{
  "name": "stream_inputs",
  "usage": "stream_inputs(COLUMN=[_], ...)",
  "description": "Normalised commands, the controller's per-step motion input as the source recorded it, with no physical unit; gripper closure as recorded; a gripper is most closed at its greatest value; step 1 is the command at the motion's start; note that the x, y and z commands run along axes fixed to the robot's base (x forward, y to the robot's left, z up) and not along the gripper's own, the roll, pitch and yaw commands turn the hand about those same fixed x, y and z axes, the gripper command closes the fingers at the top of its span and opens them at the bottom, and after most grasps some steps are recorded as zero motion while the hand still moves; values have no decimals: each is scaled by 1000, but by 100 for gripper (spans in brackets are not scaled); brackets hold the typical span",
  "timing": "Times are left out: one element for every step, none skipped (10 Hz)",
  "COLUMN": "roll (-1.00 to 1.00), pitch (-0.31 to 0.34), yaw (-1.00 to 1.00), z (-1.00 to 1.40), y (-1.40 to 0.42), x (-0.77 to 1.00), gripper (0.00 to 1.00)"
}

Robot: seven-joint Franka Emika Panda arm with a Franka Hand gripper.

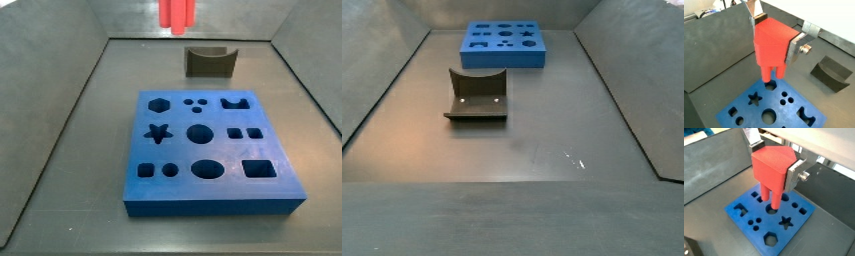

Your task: Insert the 3 prong object.

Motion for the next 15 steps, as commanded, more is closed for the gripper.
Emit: stream_inputs(roll=[0, 0, 0, 21, 66, 90, 70, 87, 114, 103, -63, -40, 0, 0, 0], pitch=[0, 0, 0, 0, 6, 0, -7, 0, 0, 20, -3, -20, -14, -13, -1], yaw=[109, 71, 46, 6, 0, 20, 37, 0, 0, -54, 0, 0, 0, -17, -114], z=[-1000, -1000, -1000, -1000, -1000, -1000, -1000, -1000, -863, -609, -191, -77, -180, -209, -169], y=[140, 120, 103, 143, 163, 166, 174, 131, 120, 80, 34, 0, 117, 226, 260], x=[620, 400, 323, 329, 303, 163, 123, 214, 331, 271, 60, 0, 0, -220, -343], gripper=[100, 100, 100, 100, 100, 100, 100, 100, 100, 100, 100, 100, 100, 100, 100])
